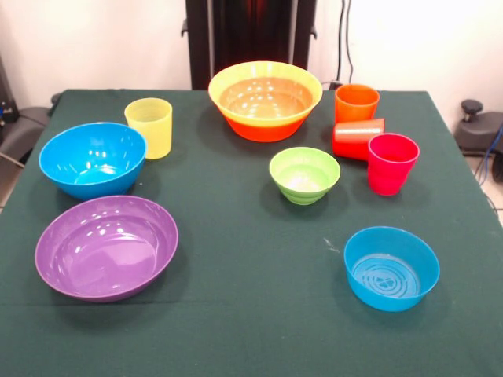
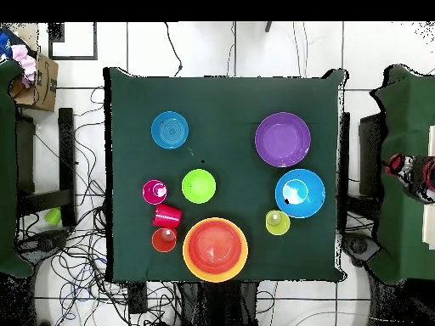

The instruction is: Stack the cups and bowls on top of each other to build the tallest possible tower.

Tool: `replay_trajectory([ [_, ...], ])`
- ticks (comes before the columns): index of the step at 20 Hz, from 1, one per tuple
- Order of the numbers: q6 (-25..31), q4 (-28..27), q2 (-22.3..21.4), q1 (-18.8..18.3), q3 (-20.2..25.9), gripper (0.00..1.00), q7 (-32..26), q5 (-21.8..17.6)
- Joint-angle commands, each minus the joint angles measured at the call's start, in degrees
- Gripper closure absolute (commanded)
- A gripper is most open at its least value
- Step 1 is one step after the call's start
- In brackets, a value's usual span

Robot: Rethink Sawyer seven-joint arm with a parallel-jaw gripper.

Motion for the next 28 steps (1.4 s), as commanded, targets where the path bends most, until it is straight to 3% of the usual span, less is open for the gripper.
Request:
replay_trajectory([
  [1, -5.79, 9.31, -3.00, 7.86, -10.01, 0.00, 19.81, 3.09],
  [18, -11.56, 11.09, -4.88, 20.73, -19.65, 0.00, 37.84, 9.85],
  [28, -11.81, 10.57, -6.01, 29.39, -24.81, 0.00, 44.52, 14.67],
])
